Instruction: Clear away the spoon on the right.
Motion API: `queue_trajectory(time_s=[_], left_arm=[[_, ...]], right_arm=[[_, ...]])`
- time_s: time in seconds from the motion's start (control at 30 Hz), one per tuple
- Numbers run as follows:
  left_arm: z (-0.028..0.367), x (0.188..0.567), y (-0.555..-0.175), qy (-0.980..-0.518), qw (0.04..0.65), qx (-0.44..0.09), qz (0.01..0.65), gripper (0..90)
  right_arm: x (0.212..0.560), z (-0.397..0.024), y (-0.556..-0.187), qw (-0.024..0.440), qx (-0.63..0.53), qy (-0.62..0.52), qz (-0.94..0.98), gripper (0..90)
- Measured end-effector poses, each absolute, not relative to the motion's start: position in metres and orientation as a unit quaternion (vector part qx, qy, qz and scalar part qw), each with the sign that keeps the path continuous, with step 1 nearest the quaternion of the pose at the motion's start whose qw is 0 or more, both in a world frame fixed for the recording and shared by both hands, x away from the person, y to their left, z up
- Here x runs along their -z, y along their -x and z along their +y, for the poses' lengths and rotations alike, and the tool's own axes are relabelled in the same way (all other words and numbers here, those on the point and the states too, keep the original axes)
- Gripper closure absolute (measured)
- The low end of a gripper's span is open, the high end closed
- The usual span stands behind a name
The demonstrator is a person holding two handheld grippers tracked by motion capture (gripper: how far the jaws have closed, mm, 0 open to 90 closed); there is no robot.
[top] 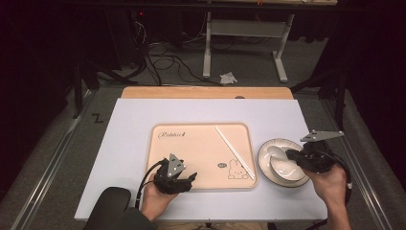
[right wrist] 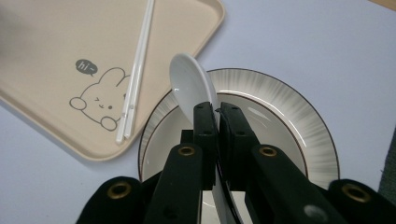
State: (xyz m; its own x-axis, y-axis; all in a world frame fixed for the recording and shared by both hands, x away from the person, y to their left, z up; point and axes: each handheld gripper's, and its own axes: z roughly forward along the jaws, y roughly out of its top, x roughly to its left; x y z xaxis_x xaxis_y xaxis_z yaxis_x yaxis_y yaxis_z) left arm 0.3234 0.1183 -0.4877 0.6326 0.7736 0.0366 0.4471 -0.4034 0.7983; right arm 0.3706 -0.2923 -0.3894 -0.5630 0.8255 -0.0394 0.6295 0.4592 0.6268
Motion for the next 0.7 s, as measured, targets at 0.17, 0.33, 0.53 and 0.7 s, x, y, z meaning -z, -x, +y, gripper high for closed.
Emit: queue_trajectory(time_s=[0.17,0.33,0.53,0.7], left_arm=[[0.121,0.488,-0.321,-0.809,0.396,-0.209,0.382,34.5],[0.126,0.488,-0.318,-0.804,0.394,-0.212,0.391,34.4],[0.131,0.489,-0.314,-0.8,0.391,-0.216,0.402,34.4],[0.137,0.488,-0.31,-0.793,0.39,-0.221,0.412,34.5]], right_arm=[[0.39,-0.284,-0.375,0.167,-0.292,-0.421,0.842,87.6],[0.391,-0.275,-0.382,0.163,-0.294,-0.41,0.848,87.5],[0.394,-0.262,-0.391,0.156,-0.293,-0.395,0.856,87.5],[0.396,-0.249,-0.399,0.152,-0.293,-0.38,0.864,87.5]])
